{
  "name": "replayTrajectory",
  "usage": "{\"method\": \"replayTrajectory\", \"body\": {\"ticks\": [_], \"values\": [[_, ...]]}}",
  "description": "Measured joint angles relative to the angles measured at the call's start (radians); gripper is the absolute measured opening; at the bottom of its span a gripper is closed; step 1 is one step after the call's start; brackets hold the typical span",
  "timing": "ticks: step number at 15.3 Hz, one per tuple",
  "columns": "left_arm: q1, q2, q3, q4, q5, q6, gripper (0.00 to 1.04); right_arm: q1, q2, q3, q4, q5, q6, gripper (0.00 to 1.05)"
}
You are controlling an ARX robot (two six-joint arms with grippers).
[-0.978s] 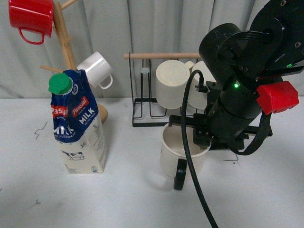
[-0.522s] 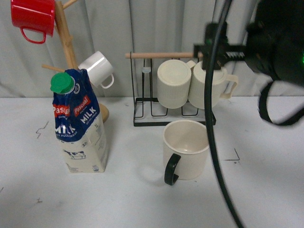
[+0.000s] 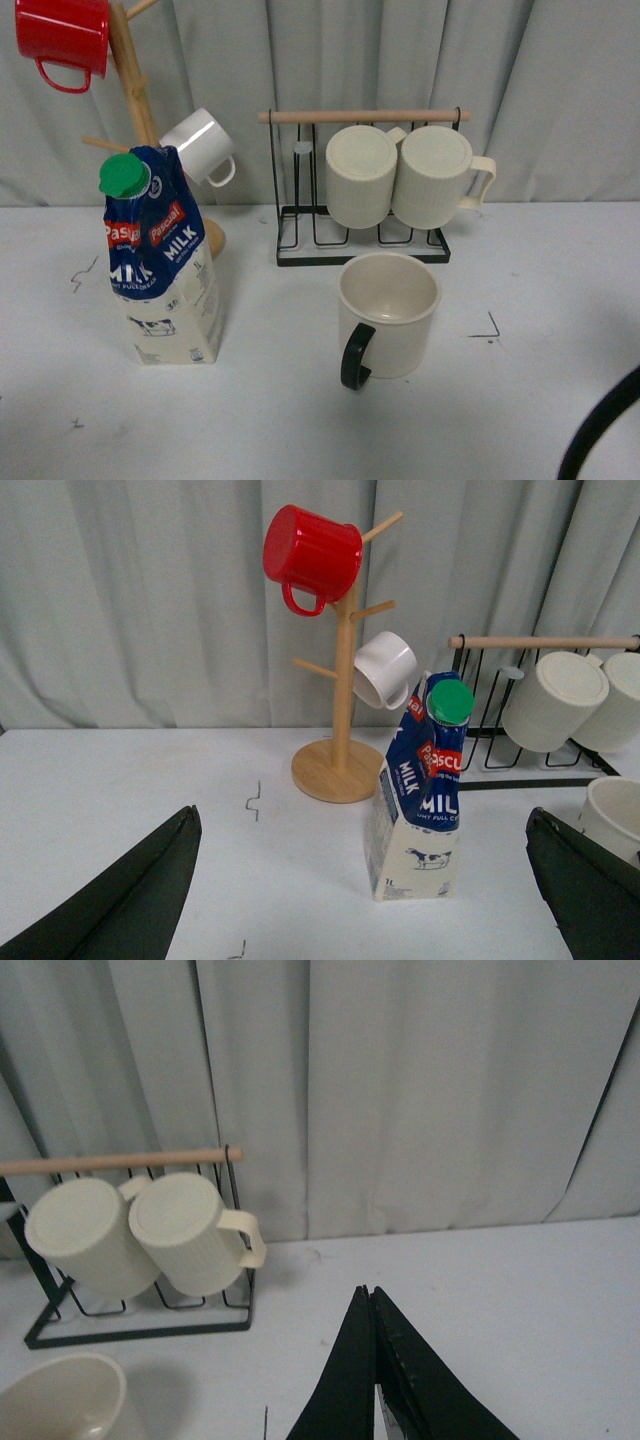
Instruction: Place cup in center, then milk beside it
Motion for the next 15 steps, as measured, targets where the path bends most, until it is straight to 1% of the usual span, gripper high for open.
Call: {"method": "replayTrajectory", "body": {"ticks": [1, 6, 7, 8, 15], "values": [[0.0, 0.0, 0.0, 0.0, 0.0, 0.0, 0.98, -0.014, -0.072, -0.029, -0.014, -0.017, 0.0, 0.02], [0.0, 0.0, 0.0, 0.0, 0.0, 0.0, 0.98, -0.075, -0.347, -0.156, -0.187, -0.087, 0.0, 0.02], [0.0, 0.0, 0.0, 0.0, 0.0, 0.0, 0.98, -0.132, -0.403, -0.176, -0.236, -0.151, 0.0, 0.02], [0.0, 0.0, 0.0, 0.0, -0.001, 0.0, 0.98, -0.154, -0.45, -0.188, -0.272, -0.15, 0.0, 0.02], [0.0, 0.0, 0.0, 0.0, 0.0, 0.0, 0.98, -0.153, -0.834, -0.225, -0.595, -0.158, 0.0, 0.02]]}}
